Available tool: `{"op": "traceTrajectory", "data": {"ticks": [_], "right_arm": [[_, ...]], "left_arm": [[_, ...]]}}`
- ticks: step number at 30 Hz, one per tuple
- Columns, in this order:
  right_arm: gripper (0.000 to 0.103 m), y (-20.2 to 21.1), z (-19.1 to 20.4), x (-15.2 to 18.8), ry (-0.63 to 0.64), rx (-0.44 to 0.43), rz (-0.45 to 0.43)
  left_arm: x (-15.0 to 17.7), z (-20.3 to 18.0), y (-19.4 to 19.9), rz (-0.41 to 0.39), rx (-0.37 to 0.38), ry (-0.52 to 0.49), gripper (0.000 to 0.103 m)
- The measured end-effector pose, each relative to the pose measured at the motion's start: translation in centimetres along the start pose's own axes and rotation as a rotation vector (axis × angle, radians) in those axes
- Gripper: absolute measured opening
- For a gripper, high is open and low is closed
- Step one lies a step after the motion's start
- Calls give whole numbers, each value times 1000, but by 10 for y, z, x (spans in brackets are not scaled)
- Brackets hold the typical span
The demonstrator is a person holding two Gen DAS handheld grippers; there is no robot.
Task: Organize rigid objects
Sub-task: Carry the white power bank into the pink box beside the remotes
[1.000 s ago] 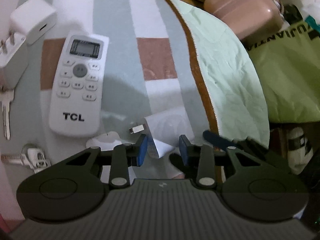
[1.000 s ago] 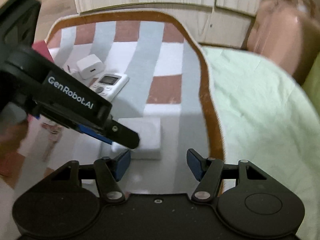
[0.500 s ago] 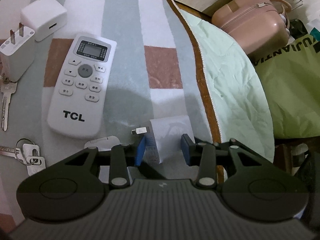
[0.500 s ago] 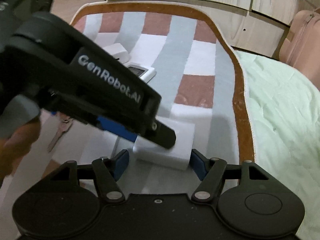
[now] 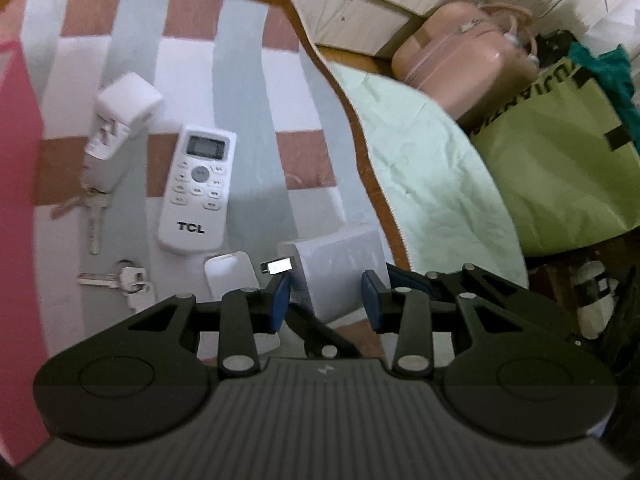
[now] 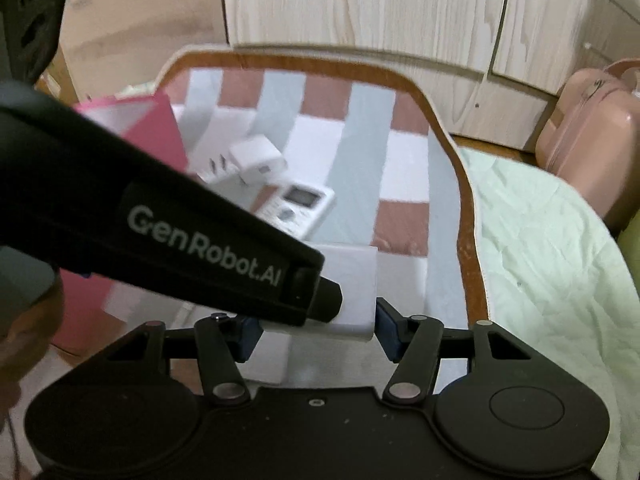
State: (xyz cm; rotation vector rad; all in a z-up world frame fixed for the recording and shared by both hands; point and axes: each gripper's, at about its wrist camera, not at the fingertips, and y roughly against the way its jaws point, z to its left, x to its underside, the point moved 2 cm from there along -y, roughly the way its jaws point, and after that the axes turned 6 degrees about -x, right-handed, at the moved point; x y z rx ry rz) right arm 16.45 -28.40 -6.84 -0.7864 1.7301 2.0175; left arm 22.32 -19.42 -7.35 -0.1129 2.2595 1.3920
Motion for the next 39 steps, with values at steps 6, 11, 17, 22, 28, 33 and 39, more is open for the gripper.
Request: {"op": "traceTrajectory", "data": {"ticks": [6, 11, 17, 22, 28, 33, 39], "right_arm": [[67, 31, 25, -11, 2, -30, -42], [67, 55, 52, -16, -13, -68, -39], [67, 75, 94, -18, 5, -143, -36], [67, 83, 120, -23, 31, -216, -27], [67, 81, 145, -28, 78, -275, -24], [67, 75, 159, -30, 105, -316, -10], [67, 65, 179, -33, 145, -344, -2]], "left_arm": [[4, 1, 48, -51, -16, -17, 38], [12, 11, 88, -59, -47, 3, 38], [22, 28, 134, -90, -96, 2, 38], [33, 51, 164, -113, -112, 38, 37], [48, 80, 188, -131, -107, 90, 37], [61, 96, 201, -149, -120, 95, 37], [70, 127, 206, -176, -97, 191, 38]]}}
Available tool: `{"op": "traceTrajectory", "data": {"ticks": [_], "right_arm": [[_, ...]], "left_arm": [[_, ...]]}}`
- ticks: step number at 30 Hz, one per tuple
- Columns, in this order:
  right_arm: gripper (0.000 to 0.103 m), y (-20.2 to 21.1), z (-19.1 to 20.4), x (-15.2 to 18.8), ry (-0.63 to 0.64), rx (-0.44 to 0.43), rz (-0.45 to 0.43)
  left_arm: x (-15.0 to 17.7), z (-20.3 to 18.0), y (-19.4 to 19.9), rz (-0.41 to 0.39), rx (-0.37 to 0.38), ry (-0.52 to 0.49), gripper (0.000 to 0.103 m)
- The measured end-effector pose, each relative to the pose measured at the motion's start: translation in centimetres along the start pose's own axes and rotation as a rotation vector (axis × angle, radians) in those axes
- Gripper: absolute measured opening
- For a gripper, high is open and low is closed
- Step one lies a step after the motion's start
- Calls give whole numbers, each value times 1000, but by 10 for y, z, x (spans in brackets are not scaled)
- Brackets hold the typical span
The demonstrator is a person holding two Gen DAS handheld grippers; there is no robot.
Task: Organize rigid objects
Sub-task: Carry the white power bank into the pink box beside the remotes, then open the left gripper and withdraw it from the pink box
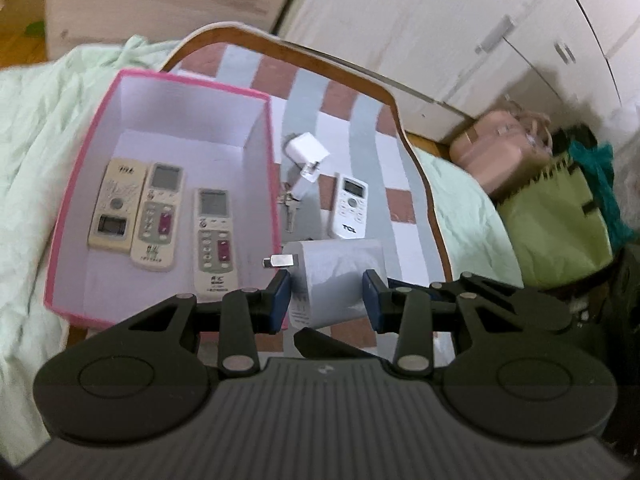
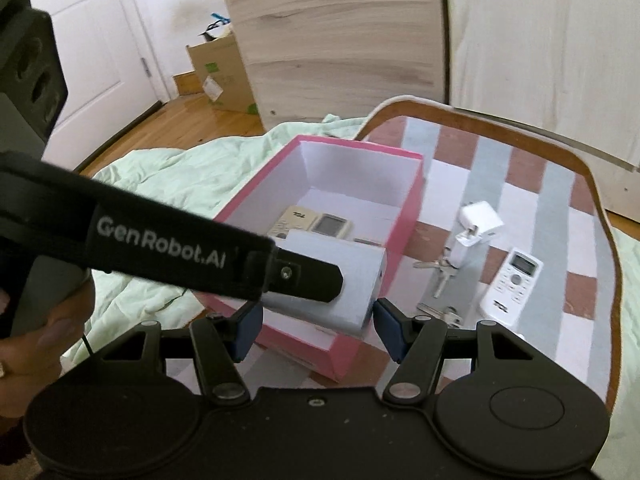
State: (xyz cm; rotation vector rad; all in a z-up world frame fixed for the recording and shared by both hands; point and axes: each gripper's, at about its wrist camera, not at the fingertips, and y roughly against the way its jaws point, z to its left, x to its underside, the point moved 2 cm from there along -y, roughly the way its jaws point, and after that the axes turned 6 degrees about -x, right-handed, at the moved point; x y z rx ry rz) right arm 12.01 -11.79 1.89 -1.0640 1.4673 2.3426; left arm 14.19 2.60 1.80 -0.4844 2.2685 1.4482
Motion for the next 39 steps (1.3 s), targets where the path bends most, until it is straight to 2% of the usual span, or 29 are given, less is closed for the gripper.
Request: {"op": "traceTrajectory", "data": {"ticks": [4, 9, 12, 15, 19, 24, 30, 32, 34, 39], "right_arm": [[66, -17, 6, -4, 17, -19, 26], [66, -46, 20, -16, 33, -62, 46], [66, -75, 24, -22, 0, -109, 89], [66, -107, 29, -22, -26, -140, 139], [66, -140, 25, -23, -102, -192, 188], [66, -169, 23, -19, -204, -225, 222], [65, -186, 24, -16, -257, -268, 233], [65, -187, 24, -14, -249, -291, 238], [66, -182, 24, -14, -230, -274, 231], [66, -139, 21, -15, -140, -240, 129]], "left_arm": [[1, 19, -4, -5, -11, 39, 38], [-4, 46, -3, -43, -85, 52, 38], [-6, 78, -13, -8, -113, 136, 38], [-5, 105, -26, 18, -143, 176, 37], [-4, 125, -43, 44, -199, 176, 37], [-5, 131, -59, 60, -293, 116, 36], [-6, 134, -62, 42, -397, 76, 34], [-6, 133, -60, 30, -394, 49, 38], [-6, 131, -52, -3, -382, 42, 40], [-11, 131, -31, -63, -341, 68, 41]]}}
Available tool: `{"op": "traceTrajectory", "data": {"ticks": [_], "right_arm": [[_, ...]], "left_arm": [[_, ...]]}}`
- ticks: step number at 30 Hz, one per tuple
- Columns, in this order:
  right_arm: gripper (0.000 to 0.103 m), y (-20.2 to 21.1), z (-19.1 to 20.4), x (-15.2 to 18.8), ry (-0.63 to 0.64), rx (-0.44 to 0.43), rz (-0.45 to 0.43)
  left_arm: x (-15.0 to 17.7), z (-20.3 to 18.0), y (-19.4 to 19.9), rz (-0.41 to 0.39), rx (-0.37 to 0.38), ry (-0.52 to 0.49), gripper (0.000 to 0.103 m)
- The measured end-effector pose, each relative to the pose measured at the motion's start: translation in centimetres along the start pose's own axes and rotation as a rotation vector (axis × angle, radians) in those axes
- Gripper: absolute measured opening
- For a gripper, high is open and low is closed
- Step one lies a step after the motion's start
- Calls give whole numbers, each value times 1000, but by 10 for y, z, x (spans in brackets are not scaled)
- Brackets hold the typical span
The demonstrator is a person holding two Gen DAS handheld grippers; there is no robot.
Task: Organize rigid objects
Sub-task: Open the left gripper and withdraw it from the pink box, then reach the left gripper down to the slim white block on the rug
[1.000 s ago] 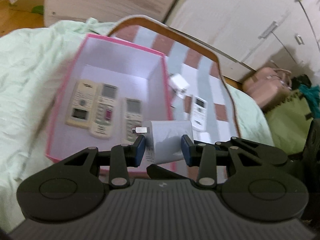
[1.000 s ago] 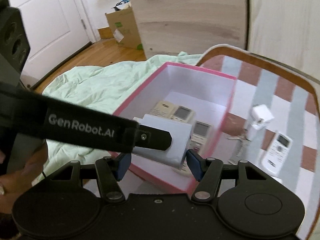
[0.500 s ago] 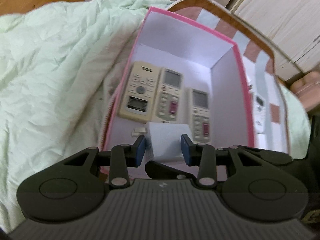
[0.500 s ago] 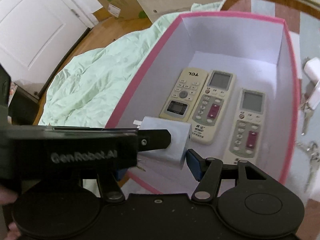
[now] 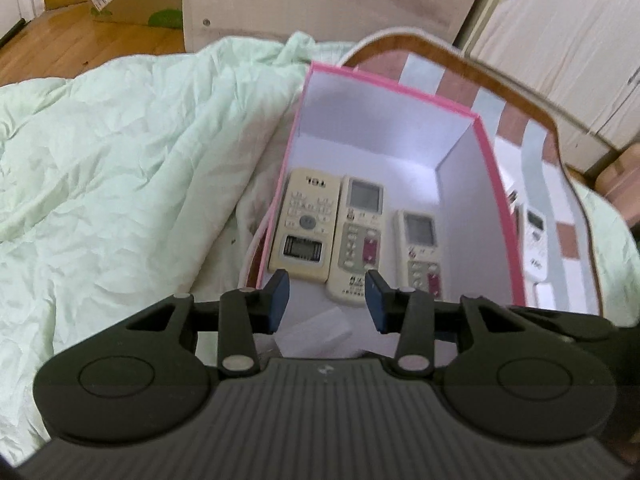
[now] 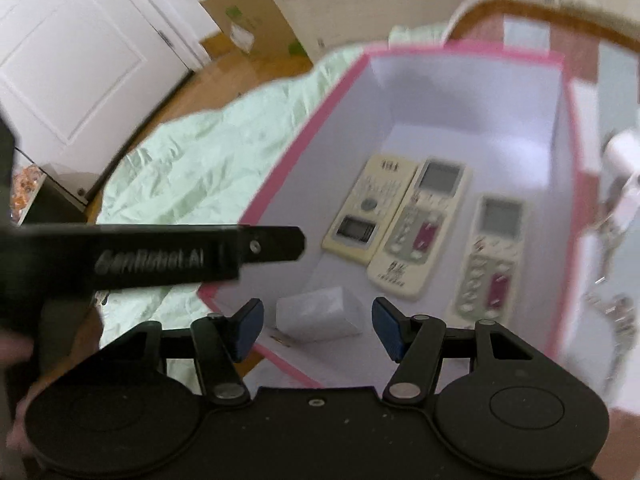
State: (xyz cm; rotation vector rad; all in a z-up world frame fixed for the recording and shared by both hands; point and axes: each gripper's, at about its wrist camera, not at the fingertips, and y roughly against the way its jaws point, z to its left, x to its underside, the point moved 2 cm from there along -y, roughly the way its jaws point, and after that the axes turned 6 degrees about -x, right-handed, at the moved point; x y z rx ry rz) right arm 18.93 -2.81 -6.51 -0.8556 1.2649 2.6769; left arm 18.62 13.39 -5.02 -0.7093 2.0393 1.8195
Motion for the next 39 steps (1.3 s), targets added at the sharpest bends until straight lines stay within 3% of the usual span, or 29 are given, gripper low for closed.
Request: {"op": "traceTrajectory", "data": {"ticks": [9, 18, 27, 31, 34, 39], "right_arm": [[67, 108, -3, 25, 189, 98, -230], [68, 163, -43, 49, 173, 241, -254], [68, 169, -63, 68, 198, 328, -223], [68, 149, -95, 86, 234, 433, -177], [68, 138, -124, 96, 165, 492, -169], [68, 128, -161, 102, 51, 474, -177]], "left_arm": [[-1, -23, 36, -54, 74, -28, 41], [11, -84, 54, -62, 177, -156, 41], [32, -158, 50, -37, 227, -293, 41], [42, -187, 37, 1, 246, -336, 41], [50, -211, 23, 35, 253, -370, 41], [60, -254, -8, 122, 275, -413, 42]]}}
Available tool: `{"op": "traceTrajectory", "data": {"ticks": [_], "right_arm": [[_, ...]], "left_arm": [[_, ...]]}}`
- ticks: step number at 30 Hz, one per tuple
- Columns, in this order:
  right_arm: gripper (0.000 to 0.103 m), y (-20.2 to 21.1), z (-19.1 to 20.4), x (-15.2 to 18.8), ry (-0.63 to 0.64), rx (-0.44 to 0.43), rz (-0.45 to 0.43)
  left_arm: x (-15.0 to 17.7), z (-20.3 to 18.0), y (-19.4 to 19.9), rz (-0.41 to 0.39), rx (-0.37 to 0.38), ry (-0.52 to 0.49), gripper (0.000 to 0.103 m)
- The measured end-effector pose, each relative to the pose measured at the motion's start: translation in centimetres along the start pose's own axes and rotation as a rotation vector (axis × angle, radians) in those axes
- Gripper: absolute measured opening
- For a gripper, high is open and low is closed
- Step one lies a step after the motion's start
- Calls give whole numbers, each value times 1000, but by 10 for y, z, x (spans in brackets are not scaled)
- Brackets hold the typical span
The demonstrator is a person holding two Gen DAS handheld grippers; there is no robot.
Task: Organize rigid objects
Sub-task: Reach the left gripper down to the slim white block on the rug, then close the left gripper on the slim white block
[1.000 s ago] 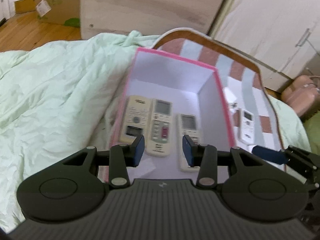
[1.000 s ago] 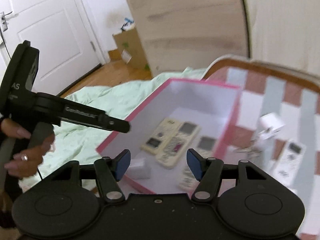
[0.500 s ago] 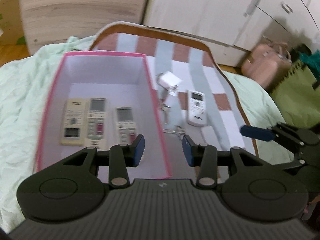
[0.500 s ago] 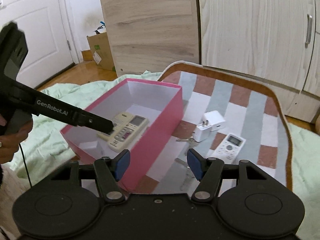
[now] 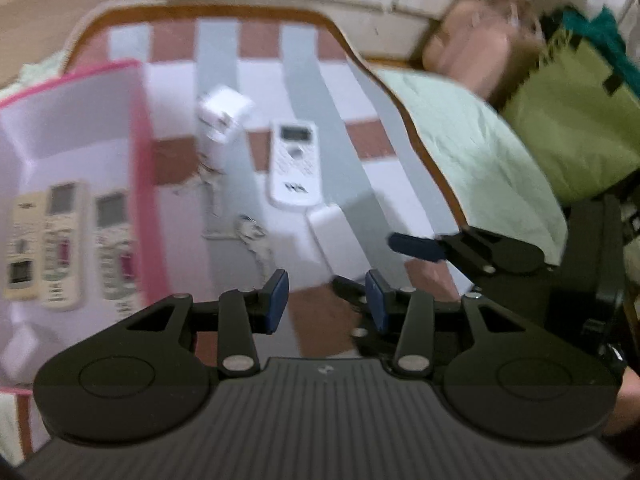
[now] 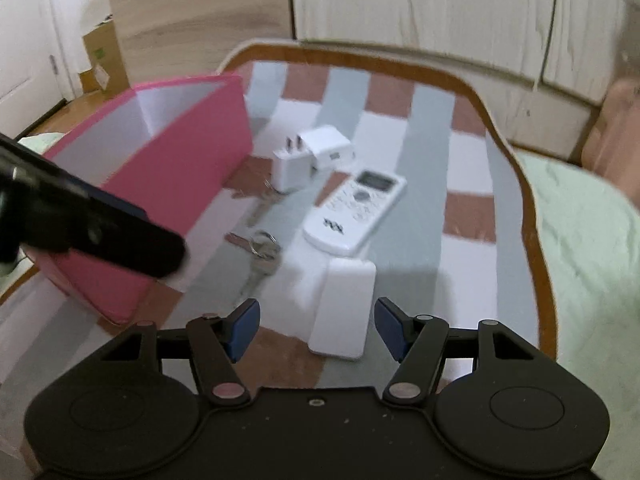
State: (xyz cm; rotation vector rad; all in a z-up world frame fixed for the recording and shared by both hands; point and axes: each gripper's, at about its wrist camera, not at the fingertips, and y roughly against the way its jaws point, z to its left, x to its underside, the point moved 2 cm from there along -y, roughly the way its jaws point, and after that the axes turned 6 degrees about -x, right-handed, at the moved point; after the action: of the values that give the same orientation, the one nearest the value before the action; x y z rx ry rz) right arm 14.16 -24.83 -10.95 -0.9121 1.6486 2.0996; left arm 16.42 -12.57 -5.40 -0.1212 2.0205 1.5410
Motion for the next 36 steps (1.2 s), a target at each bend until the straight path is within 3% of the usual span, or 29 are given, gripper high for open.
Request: {"op": "traceTrajectory", "data": {"ticks": [4, 9, 12, 17, 20, 21, 24, 29, 34, 36], "right_arm": [[68, -16, -10, 19, 11, -18, 61], [68, -22, -17, 27, -24, -66, 49], [68, -27, -13, 28, 44, -69, 57], [68, -36, -13, 22, 94, -46, 58], [61, -43, -18, 15, 53, -25, 45], [48, -44, -18, 12, 36, -6, 44], [46, -41, -20, 7, -42, -10, 52], [46, -34, -30, 12, -235, -87, 54], [47, -27, -26, 23, -267, -115, 24], [46, -26, -28, 23, -262, -118, 25]], "left_arm": [[-8, -13, -32, 37, -6, 5, 43], [-12, -12, -75, 87, 29, 93, 44], [-4, -4, -93, 117, 49, 129, 46], [1, 8, -110, 91, 72, 205, 46], [6, 11, -115, 63, 71, 239, 46], [8, 12, -115, 54, 78, 251, 46], [10, 13, -114, 38, 90, 260, 44], [11, 14, -117, 20, 104, 286, 43], [17, 8, -120, 5, 109, 273, 22], [19, 7, -119, -10, 100, 257, 20]]}}
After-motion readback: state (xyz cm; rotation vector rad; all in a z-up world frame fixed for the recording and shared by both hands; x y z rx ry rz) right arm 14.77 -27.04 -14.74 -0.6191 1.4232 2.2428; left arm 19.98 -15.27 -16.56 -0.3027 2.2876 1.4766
